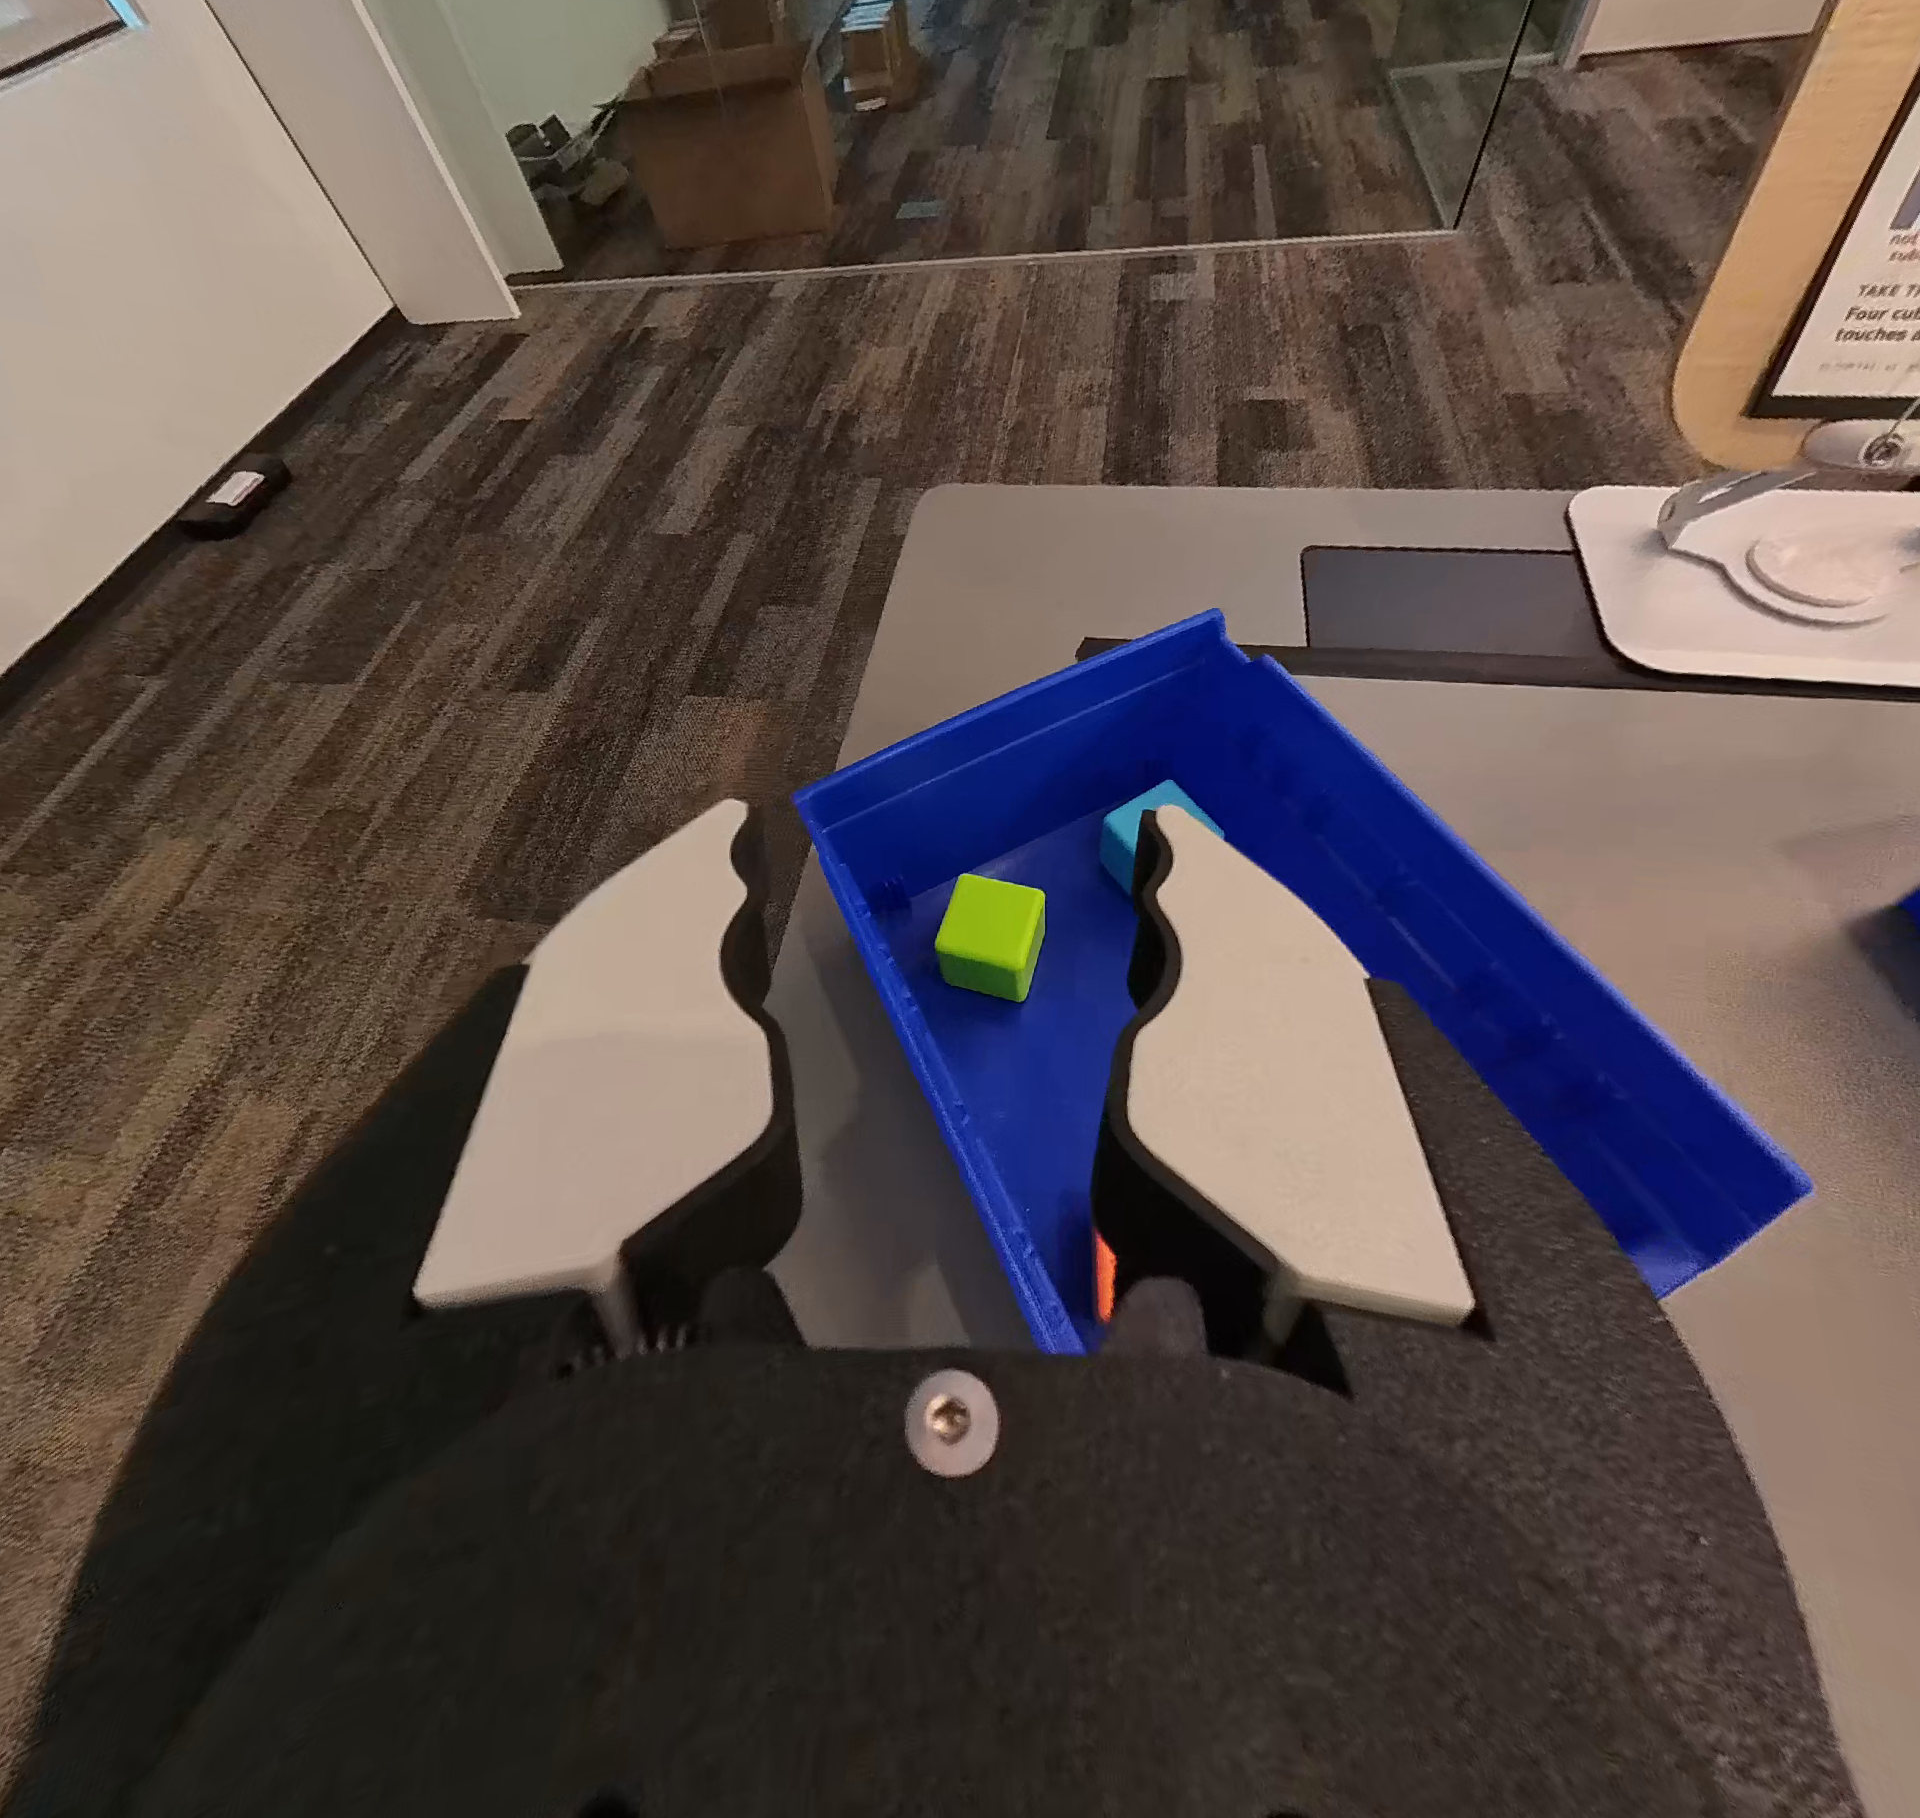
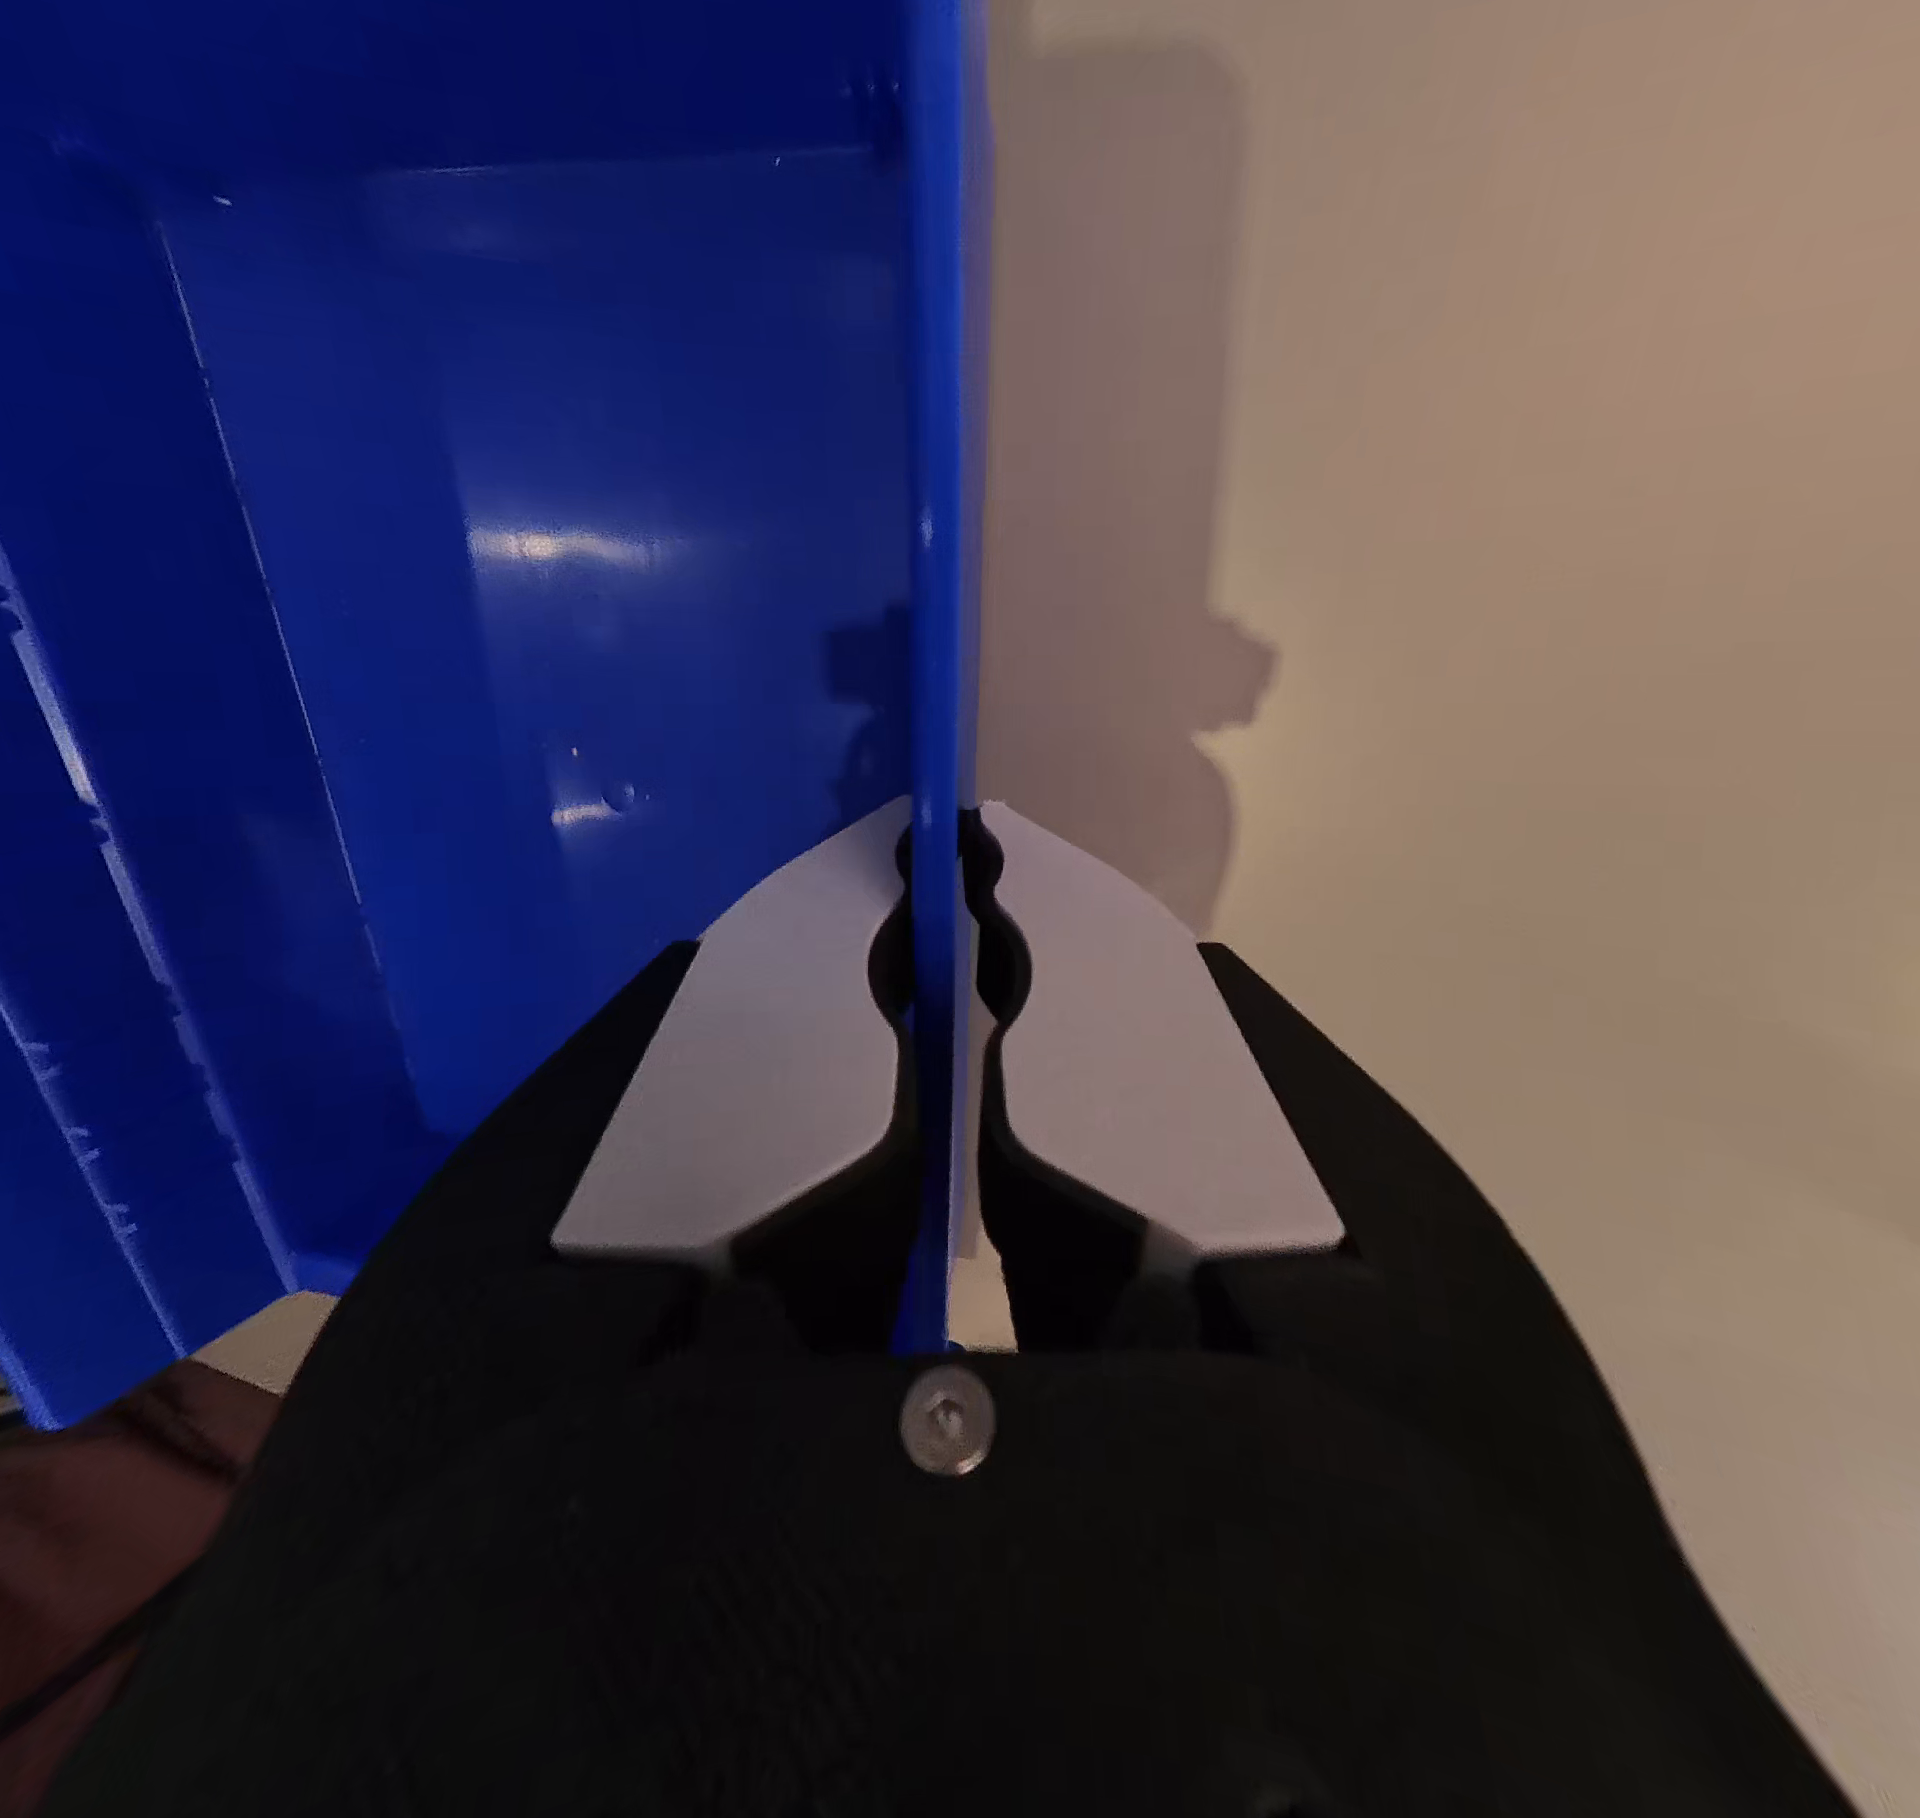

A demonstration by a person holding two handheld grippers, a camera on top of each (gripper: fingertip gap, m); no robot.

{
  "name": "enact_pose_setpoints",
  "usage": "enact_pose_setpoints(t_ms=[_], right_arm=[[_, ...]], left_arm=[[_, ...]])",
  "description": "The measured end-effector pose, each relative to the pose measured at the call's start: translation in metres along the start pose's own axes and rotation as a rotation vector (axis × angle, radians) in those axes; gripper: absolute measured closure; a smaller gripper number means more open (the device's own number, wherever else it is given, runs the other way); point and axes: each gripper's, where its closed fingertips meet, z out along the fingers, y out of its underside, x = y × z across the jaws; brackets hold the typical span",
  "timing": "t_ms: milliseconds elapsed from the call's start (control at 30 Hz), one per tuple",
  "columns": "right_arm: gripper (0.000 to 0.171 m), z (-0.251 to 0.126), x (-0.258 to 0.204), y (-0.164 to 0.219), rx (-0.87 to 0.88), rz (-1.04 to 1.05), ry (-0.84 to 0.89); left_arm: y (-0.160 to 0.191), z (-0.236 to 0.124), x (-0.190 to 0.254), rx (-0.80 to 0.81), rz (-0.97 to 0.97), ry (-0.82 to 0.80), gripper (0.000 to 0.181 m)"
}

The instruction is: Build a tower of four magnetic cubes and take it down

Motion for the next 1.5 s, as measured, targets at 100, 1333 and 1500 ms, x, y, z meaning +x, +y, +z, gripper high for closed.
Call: enact_pose_setpoints(t_ms=[100,1333,1500], right_arm=[[0.164,-0.012,0.045,0.017,0.023,0.043,0.004],[0.129,-0.167,0.129,0.014,0.611,-0.056,0.304],[0.133,-0.151,0.118,0.009,0.546,-0.113,0.312]], left_arm=[[-0.003,0.003,0.006,-0.004,0.027,-0.019,0.115],[0.166,0.079,-0.014,-0.798,-0.048,-0.03,0.131],[0.166,0.092,-0.01,-0.792,0.049,-0.014,0.159]])
